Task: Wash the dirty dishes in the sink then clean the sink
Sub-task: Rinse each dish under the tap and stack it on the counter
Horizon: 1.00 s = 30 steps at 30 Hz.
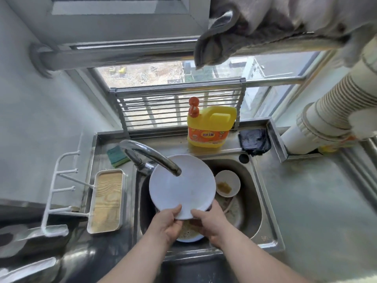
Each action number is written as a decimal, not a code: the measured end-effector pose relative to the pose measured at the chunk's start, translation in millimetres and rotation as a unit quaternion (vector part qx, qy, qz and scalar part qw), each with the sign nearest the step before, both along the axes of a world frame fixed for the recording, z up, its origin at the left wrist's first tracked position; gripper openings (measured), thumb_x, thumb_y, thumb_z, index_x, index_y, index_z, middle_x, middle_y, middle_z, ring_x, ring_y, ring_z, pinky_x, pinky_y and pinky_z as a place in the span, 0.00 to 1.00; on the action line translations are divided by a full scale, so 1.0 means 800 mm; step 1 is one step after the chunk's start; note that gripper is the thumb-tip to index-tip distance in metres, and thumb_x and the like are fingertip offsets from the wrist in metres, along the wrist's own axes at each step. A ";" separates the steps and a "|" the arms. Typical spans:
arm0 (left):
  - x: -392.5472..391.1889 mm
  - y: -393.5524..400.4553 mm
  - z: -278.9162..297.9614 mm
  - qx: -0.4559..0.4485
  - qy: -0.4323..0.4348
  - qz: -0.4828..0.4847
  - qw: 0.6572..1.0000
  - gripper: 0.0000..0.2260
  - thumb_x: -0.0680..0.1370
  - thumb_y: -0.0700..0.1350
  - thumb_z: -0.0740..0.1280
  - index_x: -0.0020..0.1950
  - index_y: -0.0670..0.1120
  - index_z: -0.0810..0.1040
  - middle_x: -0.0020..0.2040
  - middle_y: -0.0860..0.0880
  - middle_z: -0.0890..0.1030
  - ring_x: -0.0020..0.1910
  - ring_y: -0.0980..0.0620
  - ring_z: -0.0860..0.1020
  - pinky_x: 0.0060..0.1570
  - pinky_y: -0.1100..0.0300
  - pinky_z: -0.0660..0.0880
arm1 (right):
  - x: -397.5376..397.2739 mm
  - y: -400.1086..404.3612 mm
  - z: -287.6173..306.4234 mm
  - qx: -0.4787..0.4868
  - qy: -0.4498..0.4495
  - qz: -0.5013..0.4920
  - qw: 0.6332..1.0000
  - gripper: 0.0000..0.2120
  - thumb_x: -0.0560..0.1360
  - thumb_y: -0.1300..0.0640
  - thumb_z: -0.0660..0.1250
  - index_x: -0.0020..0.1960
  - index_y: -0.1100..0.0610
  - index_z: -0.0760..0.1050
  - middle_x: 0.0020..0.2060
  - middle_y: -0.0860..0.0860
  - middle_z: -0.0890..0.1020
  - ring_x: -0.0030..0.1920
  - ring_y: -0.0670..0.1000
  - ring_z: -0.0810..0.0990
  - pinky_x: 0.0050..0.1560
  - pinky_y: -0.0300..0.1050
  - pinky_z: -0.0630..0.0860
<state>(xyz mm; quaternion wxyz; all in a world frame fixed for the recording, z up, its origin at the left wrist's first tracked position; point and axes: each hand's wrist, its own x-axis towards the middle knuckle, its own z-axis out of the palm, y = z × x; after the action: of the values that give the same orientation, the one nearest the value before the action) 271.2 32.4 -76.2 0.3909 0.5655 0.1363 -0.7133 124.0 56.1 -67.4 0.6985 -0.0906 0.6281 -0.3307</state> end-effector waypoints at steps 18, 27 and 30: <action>-0.070 0.047 -0.003 0.005 -0.049 -0.081 0.996 0.13 0.85 0.42 0.66 0.70 0.43 0.76 0.47 0.41 0.88 0.45 0.38 0.88 0.43 0.42 0.85 | -0.064 0.043 0.003 0.005 0.063 -0.169 0.984 0.18 0.77 0.77 0.65 0.62 0.60 0.72 0.55 0.62 0.84 0.53 0.64 0.85 0.52 0.67 0.83; -0.012 0.016 -0.016 0.005 0.005 -0.210 0.978 0.29 0.83 0.69 0.54 0.65 0.48 0.81 0.56 0.40 0.87 0.53 0.37 0.87 0.52 0.35 0.83 | -0.148 0.012 0.042 -0.022 0.050 0.032 0.998 0.25 0.74 0.66 0.63 0.59 0.39 0.80 0.55 0.51 0.86 0.50 0.61 0.88 0.42 0.65 0.84; -0.023 0.012 -0.010 -0.058 -0.068 -0.167 0.982 0.14 0.83 0.54 0.70 0.64 0.48 0.83 0.57 0.42 0.87 0.55 0.37 0.86 0.51 0.33 0.83 | -0.137 0.014 0.037 -0.046 0.065 0.001 0.997 0.25 0.81 0.67 0.61 0.64 0.38 0.77 0.56 0.52 0.86 0.56 0.63 0.85 0.49 0.75 0.82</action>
<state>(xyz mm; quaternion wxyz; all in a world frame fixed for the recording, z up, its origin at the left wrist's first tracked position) 253.1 41.7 -84.1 0.3070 0.6040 -0.0284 -0.7349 14.7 67.3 -37.5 0.6516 -0.1449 0.6563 -0.3517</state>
